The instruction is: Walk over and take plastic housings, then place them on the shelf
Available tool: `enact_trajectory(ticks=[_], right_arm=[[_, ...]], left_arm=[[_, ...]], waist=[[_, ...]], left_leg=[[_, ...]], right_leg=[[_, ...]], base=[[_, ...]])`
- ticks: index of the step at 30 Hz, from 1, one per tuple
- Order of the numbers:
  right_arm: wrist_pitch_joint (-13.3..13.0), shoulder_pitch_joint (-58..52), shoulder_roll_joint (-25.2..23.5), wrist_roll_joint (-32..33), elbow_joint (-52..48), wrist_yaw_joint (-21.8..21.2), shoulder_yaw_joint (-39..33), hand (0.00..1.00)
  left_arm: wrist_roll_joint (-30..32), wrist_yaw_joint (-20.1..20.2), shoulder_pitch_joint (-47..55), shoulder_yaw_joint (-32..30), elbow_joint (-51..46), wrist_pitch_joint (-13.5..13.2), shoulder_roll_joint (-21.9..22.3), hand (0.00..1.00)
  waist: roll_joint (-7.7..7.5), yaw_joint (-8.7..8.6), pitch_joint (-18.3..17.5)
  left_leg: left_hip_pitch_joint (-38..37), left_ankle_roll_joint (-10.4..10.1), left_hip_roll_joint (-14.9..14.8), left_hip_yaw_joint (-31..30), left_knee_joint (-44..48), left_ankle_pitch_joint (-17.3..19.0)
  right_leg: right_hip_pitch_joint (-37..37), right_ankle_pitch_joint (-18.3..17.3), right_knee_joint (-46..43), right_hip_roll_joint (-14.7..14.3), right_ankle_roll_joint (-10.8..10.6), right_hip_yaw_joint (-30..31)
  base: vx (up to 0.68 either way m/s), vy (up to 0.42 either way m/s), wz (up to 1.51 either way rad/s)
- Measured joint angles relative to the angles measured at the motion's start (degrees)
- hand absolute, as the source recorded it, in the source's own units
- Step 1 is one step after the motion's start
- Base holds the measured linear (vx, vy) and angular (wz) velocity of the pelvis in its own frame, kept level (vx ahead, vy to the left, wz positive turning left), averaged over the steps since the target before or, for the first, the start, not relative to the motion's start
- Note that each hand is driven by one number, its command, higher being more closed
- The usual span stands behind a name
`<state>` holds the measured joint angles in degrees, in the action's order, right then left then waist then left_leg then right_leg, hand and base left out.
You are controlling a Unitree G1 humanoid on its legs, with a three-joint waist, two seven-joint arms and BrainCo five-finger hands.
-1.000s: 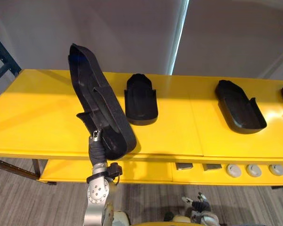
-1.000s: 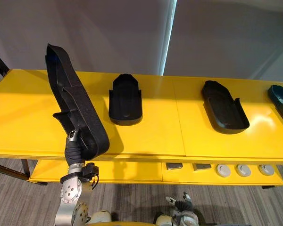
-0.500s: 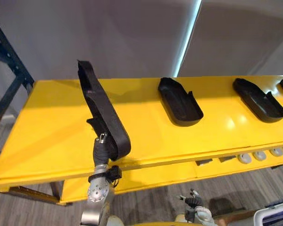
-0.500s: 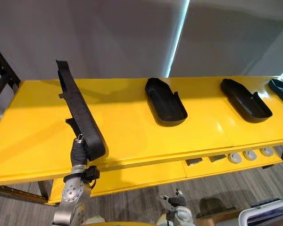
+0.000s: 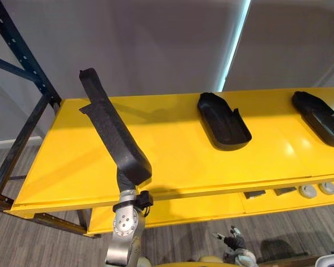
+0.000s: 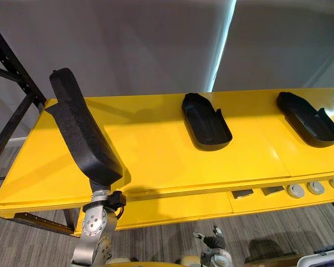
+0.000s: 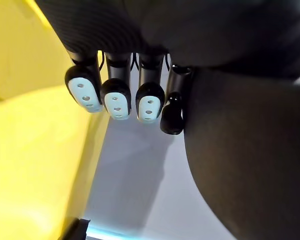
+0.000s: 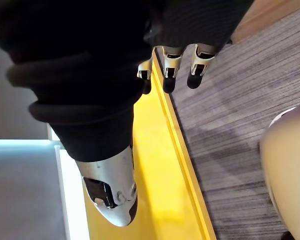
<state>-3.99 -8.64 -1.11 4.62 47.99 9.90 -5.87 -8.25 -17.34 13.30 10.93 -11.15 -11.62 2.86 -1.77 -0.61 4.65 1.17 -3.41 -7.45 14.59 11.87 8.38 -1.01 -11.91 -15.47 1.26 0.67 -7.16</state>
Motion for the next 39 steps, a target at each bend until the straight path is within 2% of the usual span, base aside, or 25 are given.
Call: enact_trajectory(ticks=[6, 10, 12, 15, 20, 22, 26, 34, 39], right_arm=[[0.00, -1.74, -0.33, -0.02, -0.03, -0.02, -0.11, 0.00], [-0.01, -2.75, -0.29, -0.03, -0.05, -0.09, -0.12, 0.00], [0.00, -4.04, -0.08, -0.16, 0.01, -0.21, -0.11, 0.00], [0.03, -4.40, 0.10, -0.27, 0.09, -0.70, -0.05, 0.00], [0.12, -3.99, 0.66, -0.79, 0.14, -1.74, 0.02, 0.00], [0.23, -3.82, 0.85, -0.87, 0.20, -2.47, 0.04, 0.00], [0.49, -3.73, 1.04, -1.40, 0.28, -2.61, 0.02, 0.00], [0.64, -3.03, 1.68, -3.00, 0.70, -2.87, -0.04, 0.00], [0.67, -2.77, 2.38, -3.10, 0.74, -4.03, 0.08, 0.00]], left_arm=[[0.88, 0.94, 2.02, -0.77, 0.00, 0.68, 0.03, 1.00], [4.95, 0.93, 1.75, -2.82, 0.01, 2.43, -1.73, 1.00], [8.68, 0.90, 1.28, -5.19, 0.15, 4.20, -2.74, 1.00], [12.14, 0.65, 0.57, -8.42, 1.05, 5.13, -4.70, 1.00], [15.76, -0.32, -3.49, -11.50, 6.82, 7.10, -6.89, 1.00], [16.97, -0.50, -3.63, -12.82, 8.19, 8.57, -8.56, 1.00], [18.45, -0.50, -4.62, -14.25, 10.95, 9.40, -9.28, 1.00], [22.76, -0.14, -7.73, -16.86, 18.74, 12.99, -12.62, 1.00], [27.20, 1.13, -12.77, -18.52, 24.43, 14.49, -18.07, 1.00]], waist=[[-0.26, 0.32, -2.10], [-0.18, 0.59, -3.05], [-0.17, 0.52, -3.48], [0.13, 0.55, -4.23], [0.96, 0.07, -4.64], [1.18, -0.15, -4.63], [1.44, -0.13, -4.73], [2.22, -0.26, -4.20], [2.32, -0.29, -3.72]], left_leg=[[-0.27, 0.52, 0.43, 0.34, -2.80, -1.49], [-1.22, 0.52, 0.92, 0.51, -5.11, -2.29], [-2.29, 0.31, 1.55, 0.30, -7.62, -3.40], [-3.16, 0.38, 1.93, 0.26, -10.03, -4.97], [-5.81, 0.38, 2.57, -0.20, -15.58, -8.22], [-5.85, 0.39, 2.56, -0.04, -16.08, -8.49], [-5.85, 0.57, 2.62, 0.01, -17.24, -9.34], [-5.40, 0.60, 2.97, 0.04, -17.71, -10.03], [-4.77, 0.21, 2.94, -0.36, -17.76, -10.26]], right_leg=[[1.40, 3.16, 5.01, -0.28, -0.54, 0.33], [2.27, 4.57, 7.42, -0.33, -0.74, 0.76], [2.70, 4.75, 8.21, -0.17, -0.82, 0.68], [2.93, 5.24, 9.20, -0.20, -0.85, 0.52], [3.62, 6.25, 11.12, -0.47, -0.99, -0.34], [3.64, 6.96, 11.90, -0.72, -1.02, -0.08], [3.66, 8.04, 13.20, -0.93, -1.11, 0.17], [3.39, 9.47, 14.70, -1.07, -0.88, 0.94], [2.70, 9.45, 15.14, -1.30, -0.94, 1.24]], base=[[-0.04, 0.032, -0.02], [-0.03, 0.034, -0.05], [-0.02, 0.016, 0.06], [0.01, 0.001, 0.00], [0.04, 0.000, 0.08], [0.00, 0.001, -0.06], [-0.01, 0.000, -0.02], [-0.06, 0.000, -0.03], [-0.04, -0.006, -0.01]])
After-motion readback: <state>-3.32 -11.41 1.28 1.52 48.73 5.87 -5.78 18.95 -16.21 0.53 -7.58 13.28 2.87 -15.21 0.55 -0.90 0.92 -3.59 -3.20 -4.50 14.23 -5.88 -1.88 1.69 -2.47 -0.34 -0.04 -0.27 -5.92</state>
